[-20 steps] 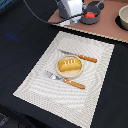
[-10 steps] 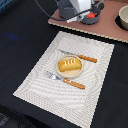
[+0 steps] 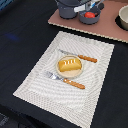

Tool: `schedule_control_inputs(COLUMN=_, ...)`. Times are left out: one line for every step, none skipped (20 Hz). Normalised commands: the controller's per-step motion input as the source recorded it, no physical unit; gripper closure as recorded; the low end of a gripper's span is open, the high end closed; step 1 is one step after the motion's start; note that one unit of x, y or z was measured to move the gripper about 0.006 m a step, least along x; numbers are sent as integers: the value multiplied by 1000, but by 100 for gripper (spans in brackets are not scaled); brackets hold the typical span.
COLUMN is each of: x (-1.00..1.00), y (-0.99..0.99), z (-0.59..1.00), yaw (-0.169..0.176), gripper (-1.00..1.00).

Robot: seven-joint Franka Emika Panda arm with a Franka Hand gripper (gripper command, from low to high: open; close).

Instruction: Interact with the objects in diverse but meaningful ways.

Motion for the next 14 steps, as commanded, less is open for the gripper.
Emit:
schedule_control_inputs(x=717, y=457, z=566, yaw=0, gripper=100)
schedule_control_inputs(x=720, y=451, z=543, yaw=0, gripper=100)
schedule_control_inputs(x=729, y=449, z=529, yaw=0, gripper=100)
schedule_control_inputs(x=734, y=451, z=486, yaw=0, gripper=100)
schedule_control_inputs(x=734, y=477, z=343, yaw=0, gripper=100)
schedule_control_inputs(x=689, y=517, z=243, yaw=0, gripper=100)
schedule_control_inputs(x=669, y=546, z=151, yaw=0, gripper=100)
schedule_control_inputs(x=651, y=574, z=71, yaw=0, gripper=100)
schedule_control_inputs(x=637, y=606, z=0, yaw=0, gripper=100)
schedule_control_inputs(x=611, y=620, z=0, yaw=0, gripper=100)
schedule_control_inputs(x=586, y=631, z=0, yaw=0, gripper=100)
schedule_control_inputs(x=591, y=654, z=0, yaw=0, gripper=100)
schedule_control_inputs(x=526, y=634, z=-26, yaw=0, gripper=100)
schedule_control_inputs(x=506, y=637, z=-29, yaw=0, gripper=100)
